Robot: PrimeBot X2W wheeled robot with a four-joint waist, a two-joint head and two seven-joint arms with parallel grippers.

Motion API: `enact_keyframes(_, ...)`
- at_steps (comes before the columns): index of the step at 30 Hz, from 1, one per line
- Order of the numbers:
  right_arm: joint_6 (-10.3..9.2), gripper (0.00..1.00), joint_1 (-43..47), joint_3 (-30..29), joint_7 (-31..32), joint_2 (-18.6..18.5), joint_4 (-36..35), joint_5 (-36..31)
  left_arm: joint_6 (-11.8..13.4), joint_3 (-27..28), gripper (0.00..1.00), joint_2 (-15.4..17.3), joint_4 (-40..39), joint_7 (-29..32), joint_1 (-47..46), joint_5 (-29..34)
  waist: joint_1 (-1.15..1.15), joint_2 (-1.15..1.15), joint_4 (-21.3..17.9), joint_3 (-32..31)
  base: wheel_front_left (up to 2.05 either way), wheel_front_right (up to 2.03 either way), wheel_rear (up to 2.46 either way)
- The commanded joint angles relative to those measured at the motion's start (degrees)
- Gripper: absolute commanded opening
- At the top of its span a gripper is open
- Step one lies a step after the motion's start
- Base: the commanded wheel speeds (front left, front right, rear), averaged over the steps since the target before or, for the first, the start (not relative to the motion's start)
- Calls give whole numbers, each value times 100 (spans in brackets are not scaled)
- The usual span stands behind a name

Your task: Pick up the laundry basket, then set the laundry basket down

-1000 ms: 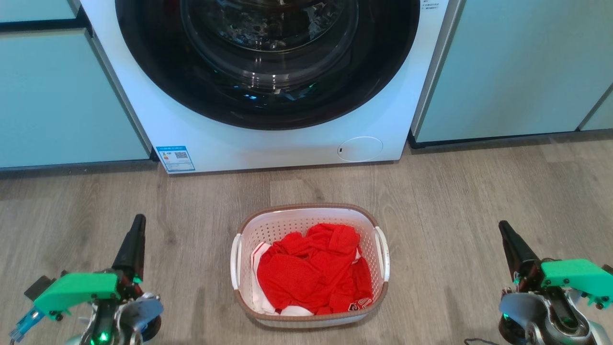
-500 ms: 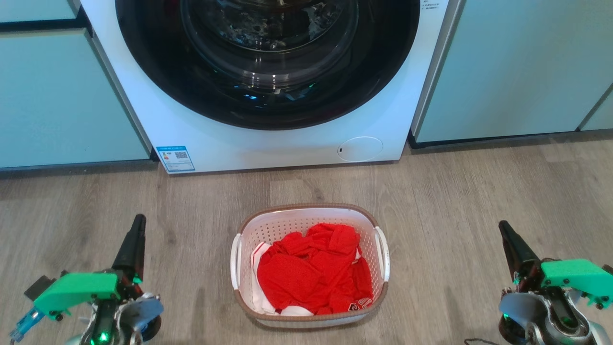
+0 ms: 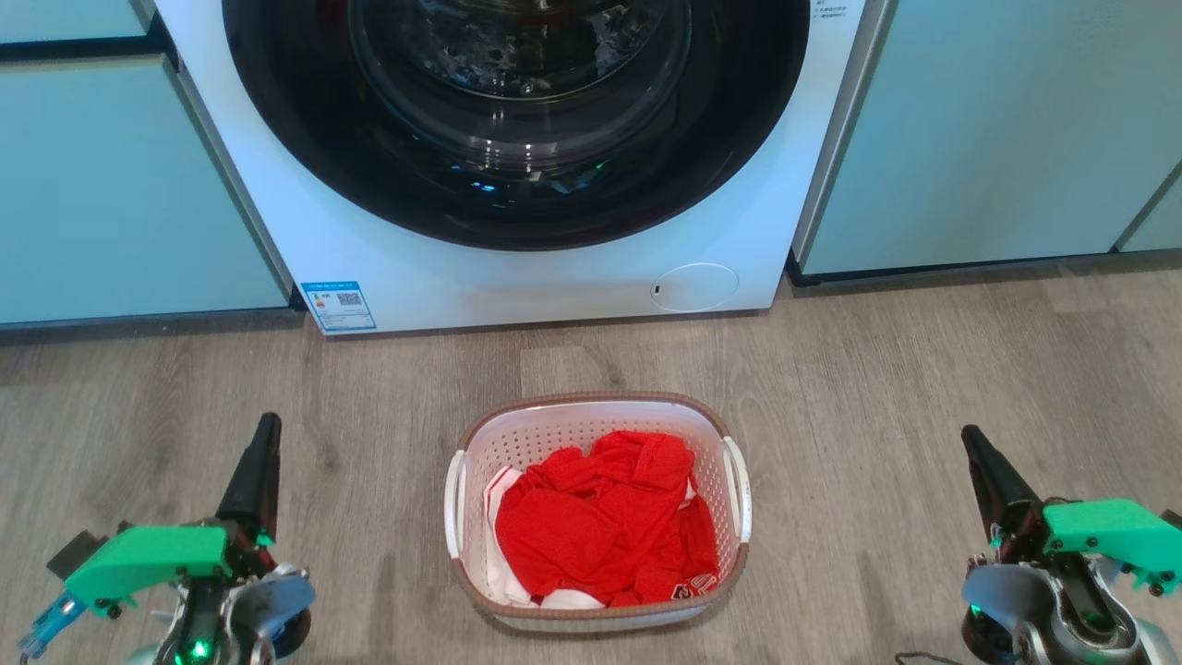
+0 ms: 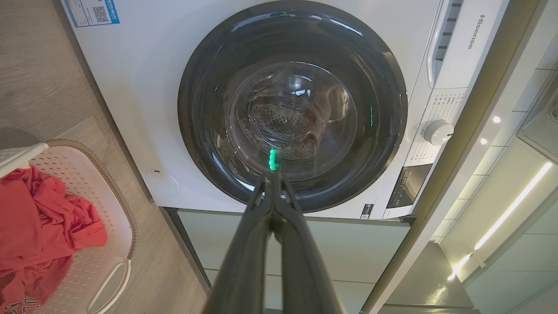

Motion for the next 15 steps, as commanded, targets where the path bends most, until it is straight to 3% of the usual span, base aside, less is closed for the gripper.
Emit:
enact_keyframes(1, -1, 0, -272, 99, 43, -41, -200, -58, -39, 207, 0, 45, -167, 24, -340, 41, 0, 0, 0, 0, 0, 0, 0)
enact_keyframes(5, -1, 0, -272, 99, 43, -41, -200, -58, -39, 207, 0, 45, -167, 24, -340, 41, 0, 0, 0, 0, 0, 0, 0)
enact_keyframes(6, 0, 100, 0, 1, -1, 1, 3, 1, 1, -1, 100, -1, 2, -1, 0, 0, 0, 0, 0, 0, 0, 0, 0)
enact_keyframes(15, 0, 100, 121, 133, -100, 37, 251, -30, 4, -57, 100, -28, 206, -101, 180, 63, 0, 0, -3, 1, 0, 0, 0)
